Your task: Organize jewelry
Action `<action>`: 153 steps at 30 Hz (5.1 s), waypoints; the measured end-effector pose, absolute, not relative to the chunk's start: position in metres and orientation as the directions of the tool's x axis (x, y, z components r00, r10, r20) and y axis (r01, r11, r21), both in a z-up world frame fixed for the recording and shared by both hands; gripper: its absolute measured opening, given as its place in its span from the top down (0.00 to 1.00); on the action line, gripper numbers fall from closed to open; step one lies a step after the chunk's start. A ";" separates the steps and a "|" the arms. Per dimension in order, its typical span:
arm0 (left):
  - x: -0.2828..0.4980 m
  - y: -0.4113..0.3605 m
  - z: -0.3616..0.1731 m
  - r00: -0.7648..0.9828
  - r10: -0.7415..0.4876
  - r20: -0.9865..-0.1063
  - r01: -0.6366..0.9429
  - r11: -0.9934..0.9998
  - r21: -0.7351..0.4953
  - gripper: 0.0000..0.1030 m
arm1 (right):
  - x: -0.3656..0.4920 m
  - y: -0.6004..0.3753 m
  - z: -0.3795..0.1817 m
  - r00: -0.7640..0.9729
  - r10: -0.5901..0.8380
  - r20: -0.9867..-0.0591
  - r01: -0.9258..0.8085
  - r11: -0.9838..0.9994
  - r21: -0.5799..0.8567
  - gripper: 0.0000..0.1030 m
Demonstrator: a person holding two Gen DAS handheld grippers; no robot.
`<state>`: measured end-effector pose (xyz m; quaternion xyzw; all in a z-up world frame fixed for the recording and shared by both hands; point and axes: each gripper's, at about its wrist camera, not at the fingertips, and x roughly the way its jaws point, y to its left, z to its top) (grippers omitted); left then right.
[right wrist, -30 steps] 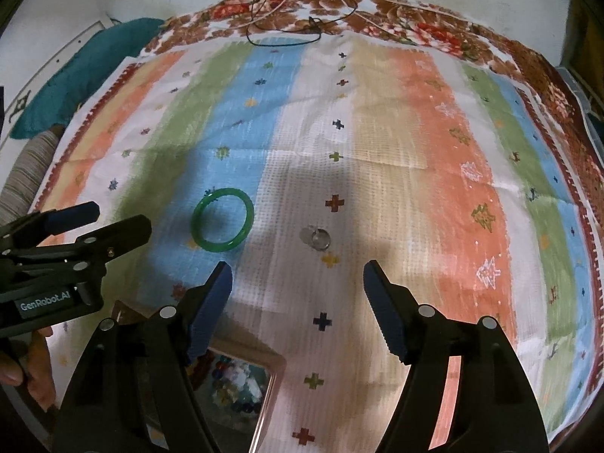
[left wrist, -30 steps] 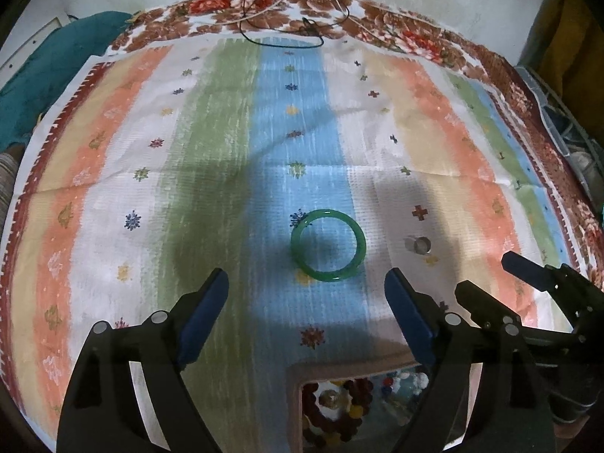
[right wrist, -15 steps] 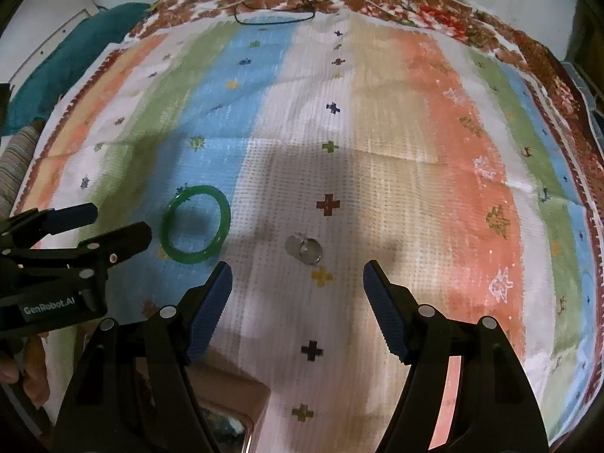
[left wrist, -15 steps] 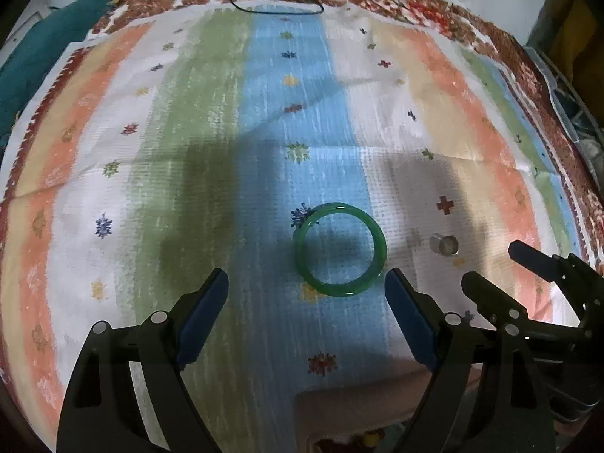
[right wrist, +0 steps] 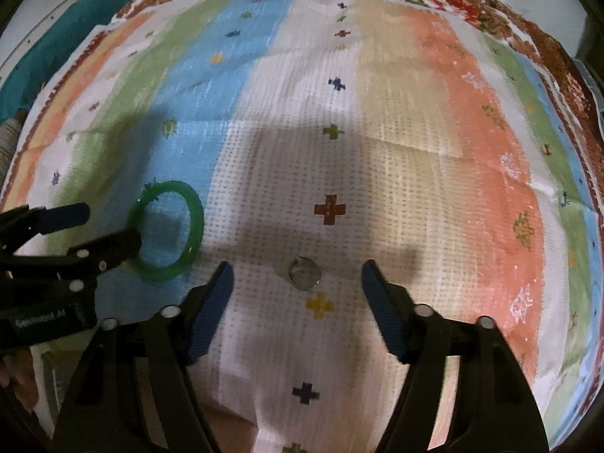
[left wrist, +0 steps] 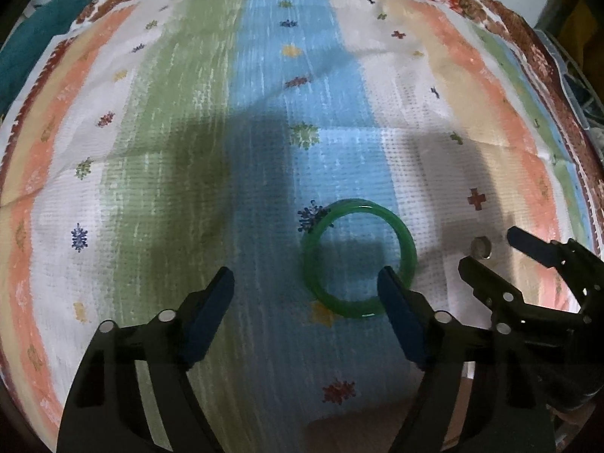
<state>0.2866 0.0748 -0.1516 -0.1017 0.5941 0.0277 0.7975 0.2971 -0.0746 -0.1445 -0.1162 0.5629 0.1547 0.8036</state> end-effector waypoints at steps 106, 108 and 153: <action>0.103 0.019 0.002 0.596 -0.061 -0.801 -0.056 0.992 -0.117 0.71 | 0.113 -0.102 -0.015 0.543 0.335 -0.770 -0.493 0.870 0.031 0.59; 0.100 0.021 0.003 0.592 -0.069 -0.803 -0.054 0.991 -0.125 0.66 | 0.111 -0.106 -0.013 0.552 0.330 -0.765 -0.489 0.872 0.024 0.56; -0.003 -0.005 0.010 0.695 0.006 -0.719 -0.026 1.000 -0.017 0.06 | 0.038 -0.176 0.003 0.578 0.456 -0.677 -0.530 0.840 0.115 0.06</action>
